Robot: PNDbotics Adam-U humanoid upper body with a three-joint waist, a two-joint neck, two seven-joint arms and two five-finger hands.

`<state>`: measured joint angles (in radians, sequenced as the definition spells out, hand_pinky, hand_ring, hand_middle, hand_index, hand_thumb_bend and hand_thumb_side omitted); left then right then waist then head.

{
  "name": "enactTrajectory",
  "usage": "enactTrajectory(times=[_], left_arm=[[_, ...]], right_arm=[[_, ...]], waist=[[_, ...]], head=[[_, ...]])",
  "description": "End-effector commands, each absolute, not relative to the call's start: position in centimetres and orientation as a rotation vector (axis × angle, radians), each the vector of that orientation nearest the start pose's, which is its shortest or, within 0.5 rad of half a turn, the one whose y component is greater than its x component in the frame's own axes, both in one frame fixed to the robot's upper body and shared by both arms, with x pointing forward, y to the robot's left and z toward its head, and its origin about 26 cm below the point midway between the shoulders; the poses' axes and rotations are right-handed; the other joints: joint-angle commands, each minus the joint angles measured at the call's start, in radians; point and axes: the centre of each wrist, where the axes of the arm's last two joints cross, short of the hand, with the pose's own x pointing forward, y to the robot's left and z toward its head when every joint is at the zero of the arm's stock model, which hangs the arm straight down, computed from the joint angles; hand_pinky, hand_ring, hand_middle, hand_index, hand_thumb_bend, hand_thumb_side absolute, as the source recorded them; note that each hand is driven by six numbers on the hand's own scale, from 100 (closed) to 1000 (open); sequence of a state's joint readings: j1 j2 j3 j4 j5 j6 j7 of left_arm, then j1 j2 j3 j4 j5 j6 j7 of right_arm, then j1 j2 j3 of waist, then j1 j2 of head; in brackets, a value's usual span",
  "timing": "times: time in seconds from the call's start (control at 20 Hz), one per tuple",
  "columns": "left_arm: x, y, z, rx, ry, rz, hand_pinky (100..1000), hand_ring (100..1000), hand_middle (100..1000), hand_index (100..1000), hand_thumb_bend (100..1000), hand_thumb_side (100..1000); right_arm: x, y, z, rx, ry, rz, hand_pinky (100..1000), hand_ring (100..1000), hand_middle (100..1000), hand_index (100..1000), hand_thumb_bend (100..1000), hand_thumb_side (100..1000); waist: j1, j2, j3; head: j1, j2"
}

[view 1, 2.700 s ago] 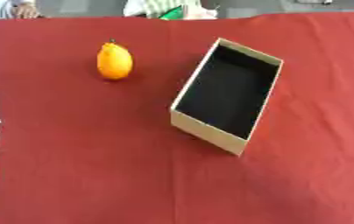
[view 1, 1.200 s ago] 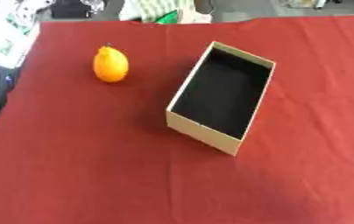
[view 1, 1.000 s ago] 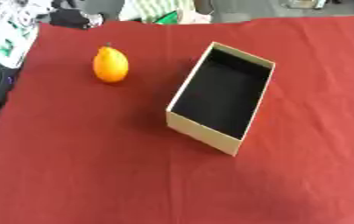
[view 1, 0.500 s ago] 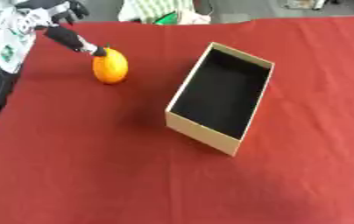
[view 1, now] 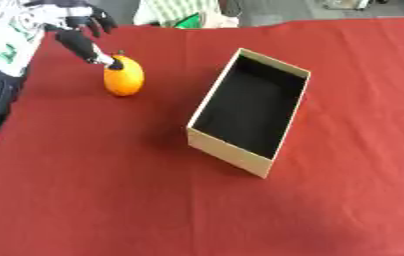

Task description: Pick up objects on the table and place them in the box.

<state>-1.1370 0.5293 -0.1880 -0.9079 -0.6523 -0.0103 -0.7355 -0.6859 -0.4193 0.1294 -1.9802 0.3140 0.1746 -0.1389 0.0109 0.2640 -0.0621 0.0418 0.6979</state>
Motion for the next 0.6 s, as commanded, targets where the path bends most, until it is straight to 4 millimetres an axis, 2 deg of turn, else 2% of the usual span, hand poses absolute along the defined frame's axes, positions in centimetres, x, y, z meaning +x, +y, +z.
enactTrajectory(times=[0.05,0.15,0.35,0.5,0.6], left_arm=[[48.3,27.6,31.2,0.638,-1.284,-1.476,637,822,812,897,499,287],[48.3,27.6,31.0,0.643,-1.266,-1.479,637,823,814,895,468,271],[48.6,27.6,30.4,0.690,-1.209,-1.486,644,831,824,881,266,156],[48.8,27.5,30.1,0.733,-1.192,-1.478,640,829,823,877,186,117],[48.9,27.5,29.9,0.755,-1.189,-1.474,638,828,822,876,181,116]], right_arm=[[30.7,-20.4,31.0,-0.597,-2.520,0.523,925,811,769,919,100,745],[30.7,-20.4,31.0,-0.594,-2.521,0.522,925,810,768,919,100,745],[30.7,-20.4,31.0,-0.589,-2.522,0.520,925,808,765,918,100,745],[30.7,-20.4,31.0,-0.588,-2.522,0.517,925,807,763,918,100,746],[30.7,-20.4,30.9,-0.587,-2.521,0.517,925,806,763,918,100,747]], waist=[[0.002,-0.024,-0.002],[0.002,-0.023,-0.004],[0.002,-0.022,-0.008],[0.003,-0.020,-0.010],[0.003,-0.019,-0.011]], head=[[0.001,-0.001],[0.003,-0.001],[0.003,-0.002],[0.004,-0.003],[0.005,-0.003]])
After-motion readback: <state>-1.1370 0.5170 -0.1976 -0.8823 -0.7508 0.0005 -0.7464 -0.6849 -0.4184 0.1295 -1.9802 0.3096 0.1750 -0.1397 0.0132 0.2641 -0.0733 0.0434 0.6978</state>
